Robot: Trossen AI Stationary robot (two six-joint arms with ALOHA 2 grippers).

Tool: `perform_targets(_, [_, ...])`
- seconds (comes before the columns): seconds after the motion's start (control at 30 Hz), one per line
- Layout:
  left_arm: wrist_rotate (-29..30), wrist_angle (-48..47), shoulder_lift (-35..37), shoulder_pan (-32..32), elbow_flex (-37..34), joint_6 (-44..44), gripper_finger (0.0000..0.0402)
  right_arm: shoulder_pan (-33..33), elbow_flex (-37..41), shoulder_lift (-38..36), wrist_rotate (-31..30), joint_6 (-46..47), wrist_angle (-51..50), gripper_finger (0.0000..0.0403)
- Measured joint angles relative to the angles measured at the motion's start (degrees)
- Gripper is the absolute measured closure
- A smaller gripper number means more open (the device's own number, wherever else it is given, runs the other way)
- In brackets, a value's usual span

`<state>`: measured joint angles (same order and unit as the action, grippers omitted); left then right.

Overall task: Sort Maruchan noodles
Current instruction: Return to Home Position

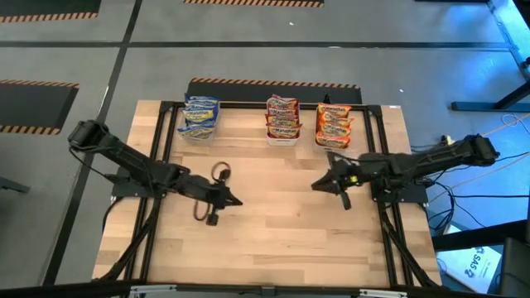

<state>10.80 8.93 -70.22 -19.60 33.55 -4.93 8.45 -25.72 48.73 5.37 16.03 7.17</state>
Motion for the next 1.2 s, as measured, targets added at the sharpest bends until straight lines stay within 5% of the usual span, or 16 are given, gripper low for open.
perform_targets(0.17, [3.0,13.4,7.4,0.1,-8.5,1.4,0.0382,0.2,7.1,-7.0,-0.9,-1.4,11.5,0.0390])
perform_targets(0.47, [10.9,13.8,14.7,0.1,-13.7,5.0,0.0372,0.2,10.9,-13.1,-7.5,-2.9,12.9,0.0362])
perform_targets(0.73, [6.9,15.0,14.9,1.4,-15.4,6.6,0.0378,0.2,11.0,-13.0,-3.3,-5.3,10.9,0.0361])
perform_targets(0.9, [-2.6,23.2,18.0,4.7,-21.1,6.2,0.0380,0.2,10.9,-14.1,-3.7,-7.7,10.7,0.0361])
perform_targets(1.2, [-0.2,32.1,28.8,11.4,-32.3,3.2,0.0372,0.2,11.0,-14.9,-6.4,-7.7,8.7,0.0361])
